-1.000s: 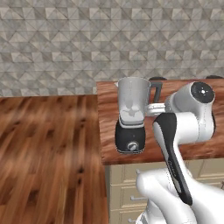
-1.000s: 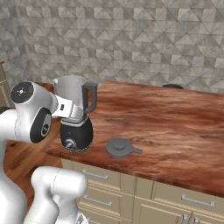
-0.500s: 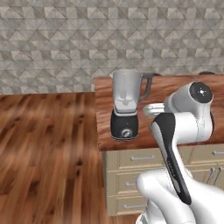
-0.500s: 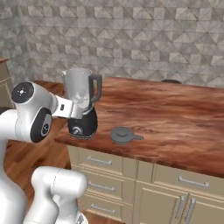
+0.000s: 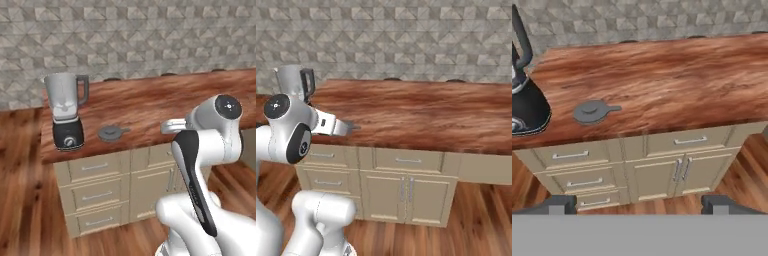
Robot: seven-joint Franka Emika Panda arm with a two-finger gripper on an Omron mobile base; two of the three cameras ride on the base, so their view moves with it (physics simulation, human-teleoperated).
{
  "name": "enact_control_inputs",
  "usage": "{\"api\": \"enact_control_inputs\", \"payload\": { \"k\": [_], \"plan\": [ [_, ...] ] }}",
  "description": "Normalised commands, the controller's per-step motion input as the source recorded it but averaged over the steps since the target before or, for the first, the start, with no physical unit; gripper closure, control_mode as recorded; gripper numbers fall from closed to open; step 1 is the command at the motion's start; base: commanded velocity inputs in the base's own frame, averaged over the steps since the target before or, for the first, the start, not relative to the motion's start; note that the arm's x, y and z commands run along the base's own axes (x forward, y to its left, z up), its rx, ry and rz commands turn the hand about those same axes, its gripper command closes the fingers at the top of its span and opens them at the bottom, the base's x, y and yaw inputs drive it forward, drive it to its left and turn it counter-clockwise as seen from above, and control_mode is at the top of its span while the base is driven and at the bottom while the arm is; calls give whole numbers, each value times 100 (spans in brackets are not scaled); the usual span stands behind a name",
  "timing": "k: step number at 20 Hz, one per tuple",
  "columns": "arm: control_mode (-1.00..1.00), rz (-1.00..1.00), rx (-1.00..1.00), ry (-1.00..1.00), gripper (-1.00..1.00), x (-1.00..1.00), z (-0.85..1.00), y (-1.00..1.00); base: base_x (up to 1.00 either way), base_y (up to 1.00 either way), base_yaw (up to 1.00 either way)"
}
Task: Grab the garlic and lemon from the fridge, place them in the blender, close the lid, and turn on the blender to create a marinade.
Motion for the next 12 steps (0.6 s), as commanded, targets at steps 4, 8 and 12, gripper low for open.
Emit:
{"api": "enact_control_inputs", "payload": {
  "k": [4,8,12],
  "plan": [
    [100,0,0,0,-100,0,0,0,0,-80,-56],
    [100,0,0,0,-100,0,0,0,6,-81,-59],
    [100,0,0,0,-100,0,0,0,18,-84,-58]
  ]
}}
